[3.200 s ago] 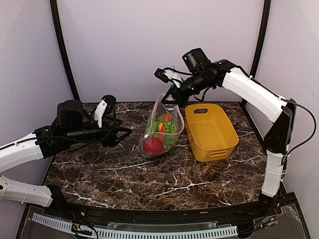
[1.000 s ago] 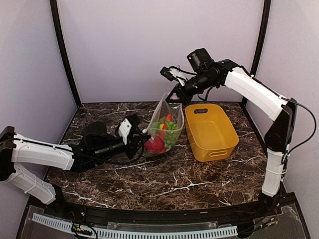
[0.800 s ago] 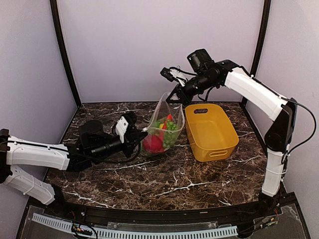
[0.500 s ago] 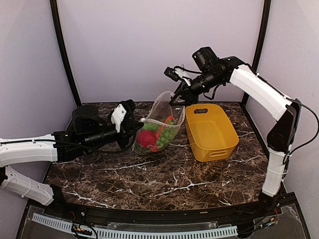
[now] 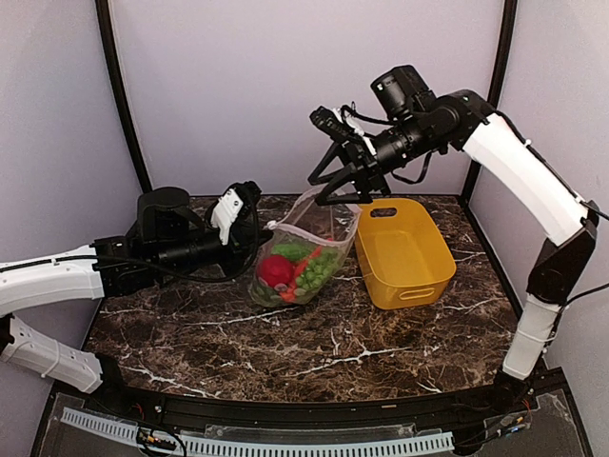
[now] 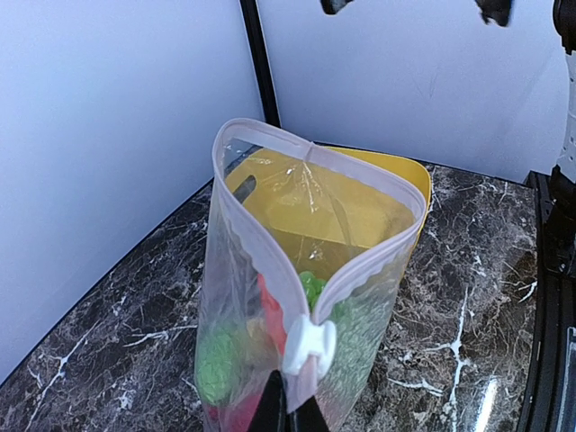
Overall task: Place the food in the zip-top bag and seal the zipper
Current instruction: Hold the zipper from the zipper food storage bag.
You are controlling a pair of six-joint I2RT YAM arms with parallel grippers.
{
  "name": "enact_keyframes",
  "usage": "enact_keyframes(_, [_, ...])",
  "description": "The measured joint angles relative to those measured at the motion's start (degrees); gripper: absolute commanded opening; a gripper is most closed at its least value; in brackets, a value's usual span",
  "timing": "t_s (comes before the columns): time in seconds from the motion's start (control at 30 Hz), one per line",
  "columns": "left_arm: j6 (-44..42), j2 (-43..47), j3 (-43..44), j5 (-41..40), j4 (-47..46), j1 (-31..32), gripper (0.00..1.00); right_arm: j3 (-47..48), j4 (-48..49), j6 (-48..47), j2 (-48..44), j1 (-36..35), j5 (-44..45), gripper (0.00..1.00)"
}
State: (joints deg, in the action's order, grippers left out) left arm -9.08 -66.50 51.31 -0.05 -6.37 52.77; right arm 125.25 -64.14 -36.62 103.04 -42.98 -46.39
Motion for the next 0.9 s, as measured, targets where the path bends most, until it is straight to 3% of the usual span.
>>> enact_keyframes(0.27, [2.3,-0.7,-0.1,0.0,-1.0,0.0,0.01,0.0,1.8,-0.5,4.4,-5.9,1.5,0.38])
enact_keyframes(0.9, [3.6,-0.9,-0.9,2.0,-3.3,0.0,0.01,-4.7,10.6,-2.1,5.8,-7.7,11.1,0.33])
